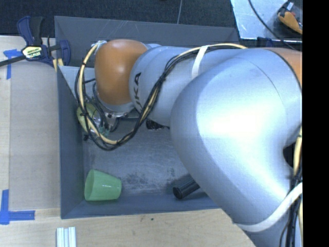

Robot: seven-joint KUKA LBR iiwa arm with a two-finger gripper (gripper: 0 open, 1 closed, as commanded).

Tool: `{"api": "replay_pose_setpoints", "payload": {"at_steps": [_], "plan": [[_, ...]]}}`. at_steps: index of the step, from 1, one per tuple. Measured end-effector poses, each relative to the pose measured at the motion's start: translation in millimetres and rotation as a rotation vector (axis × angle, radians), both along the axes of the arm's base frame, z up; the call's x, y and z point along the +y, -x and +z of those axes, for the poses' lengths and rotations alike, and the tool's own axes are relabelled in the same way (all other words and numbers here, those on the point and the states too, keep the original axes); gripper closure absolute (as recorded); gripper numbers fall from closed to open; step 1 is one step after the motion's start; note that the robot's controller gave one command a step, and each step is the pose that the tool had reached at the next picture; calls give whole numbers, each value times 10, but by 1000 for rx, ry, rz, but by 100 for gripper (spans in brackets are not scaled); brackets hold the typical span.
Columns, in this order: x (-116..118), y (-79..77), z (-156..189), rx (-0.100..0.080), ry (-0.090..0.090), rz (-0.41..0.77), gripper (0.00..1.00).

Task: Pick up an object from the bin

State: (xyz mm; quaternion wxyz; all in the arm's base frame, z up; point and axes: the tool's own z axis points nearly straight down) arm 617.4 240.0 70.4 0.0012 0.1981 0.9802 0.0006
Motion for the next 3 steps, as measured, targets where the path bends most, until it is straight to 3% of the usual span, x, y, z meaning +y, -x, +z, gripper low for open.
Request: {"api": "replay_pose_setpoints", "payload": {"at_steps": [1, 3], "plan": [[-15, 32, 218, 11, 3, -2, 100], [-17, -2, 934, 0, -1, -2, 100]]}}
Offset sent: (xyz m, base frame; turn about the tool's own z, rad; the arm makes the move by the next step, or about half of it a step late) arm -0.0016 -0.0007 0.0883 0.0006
